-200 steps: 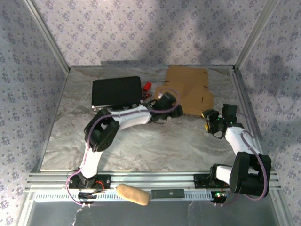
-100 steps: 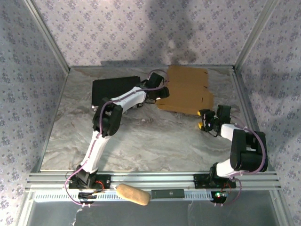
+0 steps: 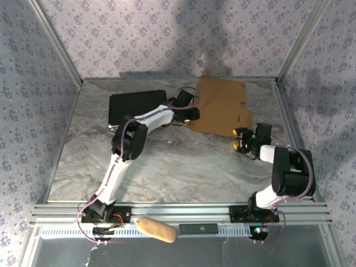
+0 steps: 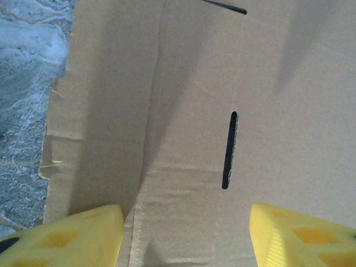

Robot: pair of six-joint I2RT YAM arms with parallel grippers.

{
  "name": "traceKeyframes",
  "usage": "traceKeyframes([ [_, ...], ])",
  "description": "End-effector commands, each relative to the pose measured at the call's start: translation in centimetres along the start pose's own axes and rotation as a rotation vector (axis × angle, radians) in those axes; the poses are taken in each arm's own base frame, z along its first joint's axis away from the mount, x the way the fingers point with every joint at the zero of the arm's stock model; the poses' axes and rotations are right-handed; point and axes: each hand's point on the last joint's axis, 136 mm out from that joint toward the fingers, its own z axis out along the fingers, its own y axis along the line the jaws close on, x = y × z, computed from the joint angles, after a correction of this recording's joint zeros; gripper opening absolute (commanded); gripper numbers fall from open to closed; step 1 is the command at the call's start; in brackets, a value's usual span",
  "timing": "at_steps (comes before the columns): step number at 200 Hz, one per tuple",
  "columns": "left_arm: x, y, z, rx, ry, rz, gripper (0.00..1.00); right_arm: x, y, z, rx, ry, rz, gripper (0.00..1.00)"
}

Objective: Fold the paper box

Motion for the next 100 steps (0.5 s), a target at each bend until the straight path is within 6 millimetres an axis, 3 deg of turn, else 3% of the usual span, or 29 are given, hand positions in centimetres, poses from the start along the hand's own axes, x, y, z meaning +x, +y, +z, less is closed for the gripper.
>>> traceKeyframes([
  [1,-0.3,-0.7,-1.1,0.043,0.0,-0.015,0.62,-0.8,1.4,1.4,-0.055,-0.032,-0.045,0.59],
  [35,-0.5,-1.0,-1.4,0.056,-0.003,-0.02,0.62,-1.3,2.6,2.1,-0.111,-0.037,-0.061,0.58],
  [100,-0.9,-1.5,-2.1,0.082,-0.011,-0.024,0.62,-1.8,1.9,2.6,-0.131,-0.062,-0.066,0.55],
])
